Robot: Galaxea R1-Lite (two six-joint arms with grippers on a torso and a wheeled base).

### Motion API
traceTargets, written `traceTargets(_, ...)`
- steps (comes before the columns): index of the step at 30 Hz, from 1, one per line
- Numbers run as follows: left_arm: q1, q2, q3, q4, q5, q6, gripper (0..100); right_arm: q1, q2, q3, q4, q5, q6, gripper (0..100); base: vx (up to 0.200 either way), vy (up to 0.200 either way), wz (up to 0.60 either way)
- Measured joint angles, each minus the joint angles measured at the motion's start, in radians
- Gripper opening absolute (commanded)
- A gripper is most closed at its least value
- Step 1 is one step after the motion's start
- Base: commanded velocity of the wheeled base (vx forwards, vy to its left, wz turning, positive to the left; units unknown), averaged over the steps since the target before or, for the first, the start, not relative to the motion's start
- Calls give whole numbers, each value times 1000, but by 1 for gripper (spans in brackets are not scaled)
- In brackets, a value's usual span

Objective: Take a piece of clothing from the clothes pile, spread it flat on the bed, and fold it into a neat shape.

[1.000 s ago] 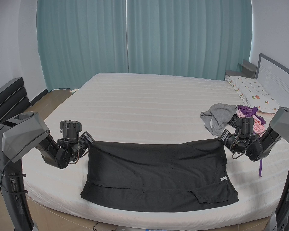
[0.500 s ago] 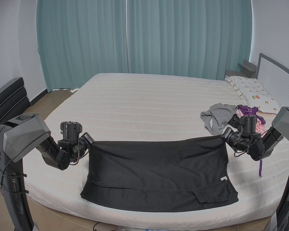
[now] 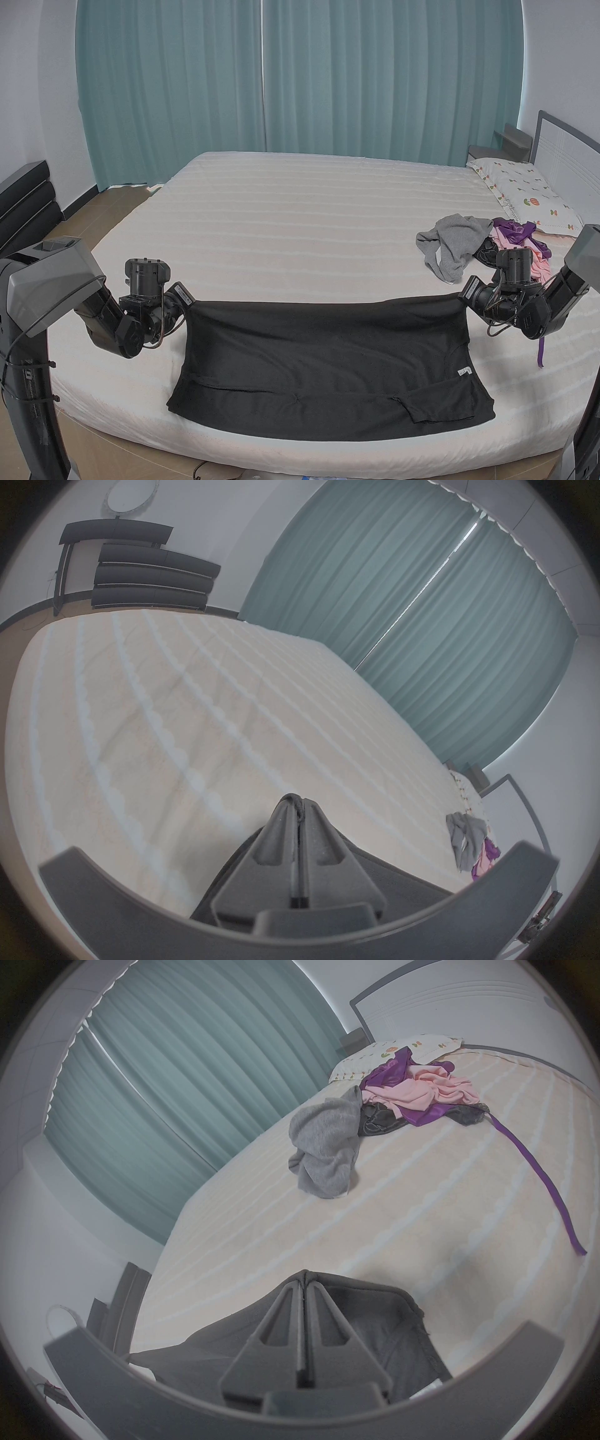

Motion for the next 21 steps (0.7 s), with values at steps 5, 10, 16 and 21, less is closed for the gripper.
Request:
traceTargets(5, -1, -23, 81, 1, -9, 10, 0, -6, -18, 67, 5, 8, -64, 0, 0, 0, 0)
traceTargets(10, -5, -44, 143, 0, -14, 22, 0, -12, -41, 145, 4, 29, -104, 0, 0, 0, 0)
traceTargets(16, -14, -50, 217, -3, -32, 25, 0, -13, -55, 231, 2, 49, -150, 0, 0, 0, 0)
traceTargets(21, -23, -33, 264, -3, -59, 20, 0, -11, -31, 274, -5, 52, -173, 0, 0, 0, 0)
